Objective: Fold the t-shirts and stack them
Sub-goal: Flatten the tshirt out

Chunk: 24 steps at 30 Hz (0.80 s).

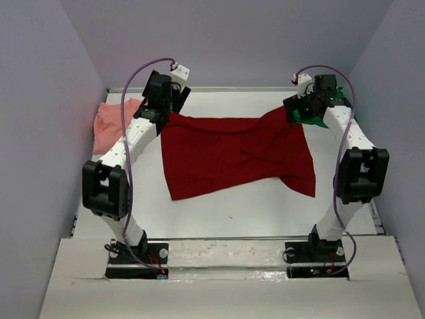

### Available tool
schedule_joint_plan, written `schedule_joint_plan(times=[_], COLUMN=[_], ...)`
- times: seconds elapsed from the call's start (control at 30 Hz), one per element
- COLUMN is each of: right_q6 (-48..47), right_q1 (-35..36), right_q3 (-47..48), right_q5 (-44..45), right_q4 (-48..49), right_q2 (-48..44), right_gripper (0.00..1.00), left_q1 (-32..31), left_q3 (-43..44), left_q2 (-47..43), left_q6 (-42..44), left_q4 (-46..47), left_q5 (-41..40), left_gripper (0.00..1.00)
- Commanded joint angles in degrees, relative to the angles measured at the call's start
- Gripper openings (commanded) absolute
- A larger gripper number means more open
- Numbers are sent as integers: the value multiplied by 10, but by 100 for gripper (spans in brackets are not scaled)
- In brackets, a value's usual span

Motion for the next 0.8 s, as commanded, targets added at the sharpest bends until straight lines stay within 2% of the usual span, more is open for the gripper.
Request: schedule_joint_plan(times=[0.0, 0.07, 0.1, 0.2, 0.23, 0.27, 0.33, 0.77], right_q6=[-9, -7, -4, 4, 6, 9, 15, 39], right_q1=[-4, -4, -4, -4, -9, -9, -15, -46], right_q3=[-60, -102, -114, -173, -187, -209, -223, -239], right_q5=[30, 40, 42, 49, 56, 60, 72, 128], right_q4=[7, -6, -17, -26, -25, -24, -24, -8], right_q2=[-92, -112, -130, -158, -175, -179, -179, -122], right_gripper=[100, 93, 84, 70, 59, 56, 55, 55], left_q1=[2, 3, 2, 2, 2, 2, 1, 1], left_q3=[-54, -95, -109, -162, -185, -192, -211, -243], left_q2=[-71, -97, -105, -140, -156, -163, -182, -238], left_q6=[-2, -16, -29, -33, -38, -37, -33, -19], left_q4=[-64, -107, -117, -149, -159, -165, -173, -222], left_q5=[4, 44, 55, 118, 137, 141, 165, 180], left_gripper=[99, 99, 99, 99, 99, 99, 99, 99])
